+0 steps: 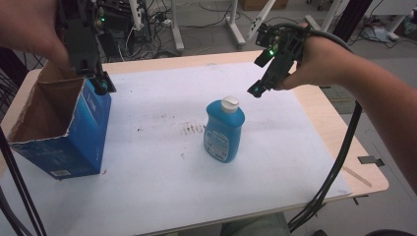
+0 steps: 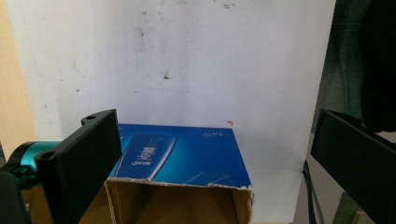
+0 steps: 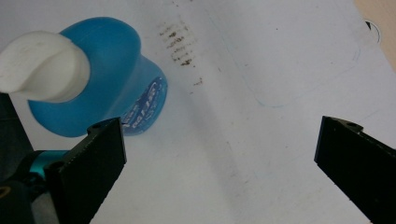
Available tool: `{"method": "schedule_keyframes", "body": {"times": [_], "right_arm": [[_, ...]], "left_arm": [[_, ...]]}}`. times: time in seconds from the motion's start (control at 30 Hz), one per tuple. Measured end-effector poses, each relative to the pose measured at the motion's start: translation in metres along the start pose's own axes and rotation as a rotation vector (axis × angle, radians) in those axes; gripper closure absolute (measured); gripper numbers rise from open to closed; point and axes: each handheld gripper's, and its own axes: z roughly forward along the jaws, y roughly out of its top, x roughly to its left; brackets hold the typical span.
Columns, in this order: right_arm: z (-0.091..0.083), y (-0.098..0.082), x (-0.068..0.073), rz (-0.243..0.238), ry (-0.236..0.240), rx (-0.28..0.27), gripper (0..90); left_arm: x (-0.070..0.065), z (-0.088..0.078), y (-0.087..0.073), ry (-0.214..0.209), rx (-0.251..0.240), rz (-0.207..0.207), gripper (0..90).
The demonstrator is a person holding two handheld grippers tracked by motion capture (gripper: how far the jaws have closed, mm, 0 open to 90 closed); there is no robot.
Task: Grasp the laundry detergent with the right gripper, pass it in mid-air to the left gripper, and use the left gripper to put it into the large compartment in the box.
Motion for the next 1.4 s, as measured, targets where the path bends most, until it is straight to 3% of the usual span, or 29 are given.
{"method": "schedule_keyframes", "body": {"times": [0.27, 0.43, 0.73, 0.9, 1.23, 1.4], "right_arm": [[0.0, -0.026, 0.019, 0.057, -0.003, -0.072, 1.1], [0.002, -0.043, 0.029, 0.081, -0.013, -0.148, 1.1], [0.007, -0.056, 0.038, 0.082, -0.017, -0.178, 1.1], [0.015, -0.062, 0.042, 0.088, -0.013, -0.176, 1.0], [0.04, -0.091, 0.06, 0.138, 0.0, -0.267, 1.0], [0.052, -0.096, 0.068, 0.143, 0.018, -0.294, 1.0]], "left_arm": [[-0.003, -0.001, -0.007, 0.008, 0.002, -0.003, 1.6], [-0.005, 0.0, -0.007, 0.001, 0.01, 0.005, 1.6], [-0.006, 0.0, -0.007, 0.002, 0.009, 0.009, 1.7], [-0.006, 0.0, -0.009, -0.002, 0.01, 0.002, 1.6], [-0.005, 0.0, -0.013, 0.004, -0.004, -0.002, 1.6], [-0.005, -0.001, -0.013, 0.001, 0.002, -0.005, 1.6]]}}
